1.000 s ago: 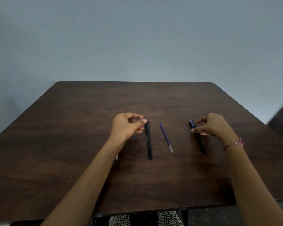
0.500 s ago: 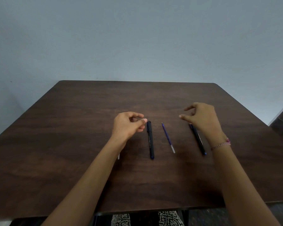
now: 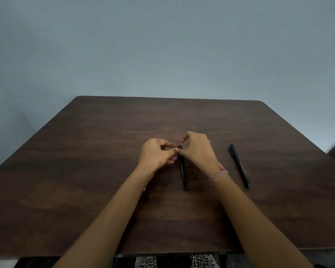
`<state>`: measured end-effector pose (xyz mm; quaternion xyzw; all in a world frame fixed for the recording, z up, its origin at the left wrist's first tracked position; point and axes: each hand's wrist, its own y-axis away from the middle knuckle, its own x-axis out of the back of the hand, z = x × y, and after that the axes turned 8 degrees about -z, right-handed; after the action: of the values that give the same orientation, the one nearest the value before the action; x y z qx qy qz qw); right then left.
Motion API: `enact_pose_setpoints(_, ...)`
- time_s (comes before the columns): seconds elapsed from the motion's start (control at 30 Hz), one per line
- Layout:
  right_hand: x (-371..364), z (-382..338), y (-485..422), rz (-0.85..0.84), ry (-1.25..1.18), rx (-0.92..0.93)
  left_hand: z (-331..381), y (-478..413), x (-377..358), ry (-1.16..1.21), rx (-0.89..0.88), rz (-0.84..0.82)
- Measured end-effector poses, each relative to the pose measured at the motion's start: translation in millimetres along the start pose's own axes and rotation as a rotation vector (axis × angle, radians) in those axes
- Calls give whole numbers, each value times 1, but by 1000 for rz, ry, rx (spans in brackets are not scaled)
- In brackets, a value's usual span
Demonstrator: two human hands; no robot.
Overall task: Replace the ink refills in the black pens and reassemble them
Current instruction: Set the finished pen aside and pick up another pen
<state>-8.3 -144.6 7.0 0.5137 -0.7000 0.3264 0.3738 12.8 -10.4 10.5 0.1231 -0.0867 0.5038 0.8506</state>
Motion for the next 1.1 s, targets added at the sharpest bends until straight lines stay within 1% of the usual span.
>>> enact_pose_setpoints(0.2, -6, 1, -3, -18, 22, -4, -1, -1, 0, 7, 14, 4)
enact_pose_setpoints(0.4, -7, 3, -3, -3, -38, 13, -6, -3, 2, 36, -69, 135)
enact_pose_setpoints(0.47, -3, 5, -4, 40, -101, 35, -7, -4, 1, 11, -99, 178)
enact_pose_setpoints(0.53, 2, 5, -4, 79, -244, 28, -7, -5, 1, 10, -103, 195)
enact_pose_setpoints(0.6, 7, 4, -4, 80, -477, 8, -6, -3, -1, 99, -59, 159)
enact_pose_setpoints(0.7, 12, 1, -2, 6, -892, 4, 0, 1, -5, 232, 54, 12)
enact_pose_setpoints(0.8, 14, -4, 0, -65, -1128, 35, 5, 6, -5, 358, 110, -137)
enact_pose_setpoints(0.87, 14, -6, 1, -91, -1190, 51, 6, 7, -4, 394, 104, -190)
enact_pose_setpoints(0.97, 14, -9, 5, -104, -1210, 69, 7, 9, -6, 381, 67, -251)
enact_pose_setpoints(1.1, 11, -15, 9, -153, -1171, 28, 5, 8, -8, 367, 19, -249)
